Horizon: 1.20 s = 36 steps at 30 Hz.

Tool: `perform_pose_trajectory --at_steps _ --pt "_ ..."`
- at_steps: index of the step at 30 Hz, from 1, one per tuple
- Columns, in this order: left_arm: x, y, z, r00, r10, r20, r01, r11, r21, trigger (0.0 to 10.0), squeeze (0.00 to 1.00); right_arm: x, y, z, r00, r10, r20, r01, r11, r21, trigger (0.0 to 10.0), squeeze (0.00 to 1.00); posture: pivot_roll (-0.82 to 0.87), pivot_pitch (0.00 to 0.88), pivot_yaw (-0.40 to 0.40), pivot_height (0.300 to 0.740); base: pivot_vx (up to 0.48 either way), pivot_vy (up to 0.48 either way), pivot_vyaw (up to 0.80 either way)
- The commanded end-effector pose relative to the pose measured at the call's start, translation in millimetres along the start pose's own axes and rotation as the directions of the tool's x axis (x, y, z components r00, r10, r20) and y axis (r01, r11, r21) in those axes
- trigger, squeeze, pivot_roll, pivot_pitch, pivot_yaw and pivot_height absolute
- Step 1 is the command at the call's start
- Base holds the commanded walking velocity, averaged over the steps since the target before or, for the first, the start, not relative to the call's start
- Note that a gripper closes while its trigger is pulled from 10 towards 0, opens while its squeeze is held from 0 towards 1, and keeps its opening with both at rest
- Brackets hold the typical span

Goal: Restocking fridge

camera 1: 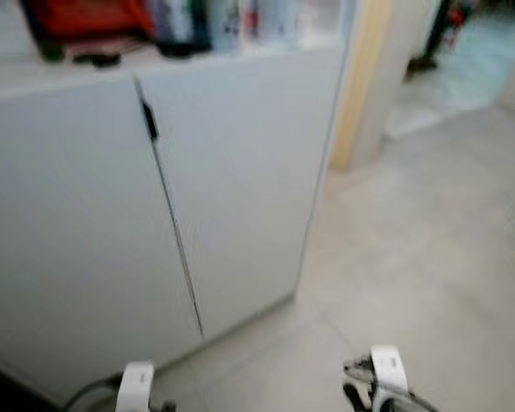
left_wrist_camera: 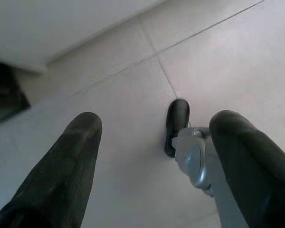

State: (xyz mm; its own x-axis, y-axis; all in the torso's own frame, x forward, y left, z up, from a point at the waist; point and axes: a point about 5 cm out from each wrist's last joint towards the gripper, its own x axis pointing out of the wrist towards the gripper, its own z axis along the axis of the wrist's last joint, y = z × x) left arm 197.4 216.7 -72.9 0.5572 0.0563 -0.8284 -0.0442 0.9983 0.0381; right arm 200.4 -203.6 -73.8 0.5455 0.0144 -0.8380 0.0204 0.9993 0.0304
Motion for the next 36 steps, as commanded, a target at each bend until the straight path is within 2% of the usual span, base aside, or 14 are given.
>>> perform_pose_trajectory --at_steps 1,18,30,33,36 --pt "-0.9 3.8 -4.4 1.0 0.009 -0.014 -0.009 1.0 -0.017 10.0 0.0 0.2 1.2 -0.6 1.0 0.004 -0.006 -0.004 1.0 -0.002 10.0 0.0 0.04 0.0 -0.055 0.74 0.0 0.0 0.8" --pt "-1.2 3.4 -6.7 1.0 0.003 -0.021 -0.003 1.0 -0.008 10.0 0.0 0.0 1.4 -2.1 1.0 0.018 -0.011 -0.019 0.999 -0.031 10.0 0.0 0.04 0.0 -0.05 0.74 0.0 0.0 0.8" --pt "-1.4 4.0 -8.0 1.0 0.004 -0.026 -0.004 1.0 0.0 10.0 0.0 -0.1 1.9 -3.5 1.0 0.015 -0.007 -0.015 1.0 -0.009 10.0 0.0 0.04 0.0 -0.044 0.74 0.0 0.0 0.8" --pt "-1.4 4.1 -8.1 1.0 0.005 -0.026 -0.005 1.0 0.0 10.0 0.0 -0.1 2.3 -5.1 1.0 0.01 -0.009 -0.009 0.999 0.032 10.0 0.0 0.04 0.0 -0.044 0.74 0.0 0.0 0.0" --pt "-1.4 3.9 -8.3 1.0 0.003 -0.025 -0.003 1.0 -0.003 10.0 0.0 -0.1 2.6 -5.3 1.0 0.015 -0.01 -0.015 0.999 0.035 10.0 0.0 0.04 0.0 -0.044 0.74 0.0 0.0 0.0"
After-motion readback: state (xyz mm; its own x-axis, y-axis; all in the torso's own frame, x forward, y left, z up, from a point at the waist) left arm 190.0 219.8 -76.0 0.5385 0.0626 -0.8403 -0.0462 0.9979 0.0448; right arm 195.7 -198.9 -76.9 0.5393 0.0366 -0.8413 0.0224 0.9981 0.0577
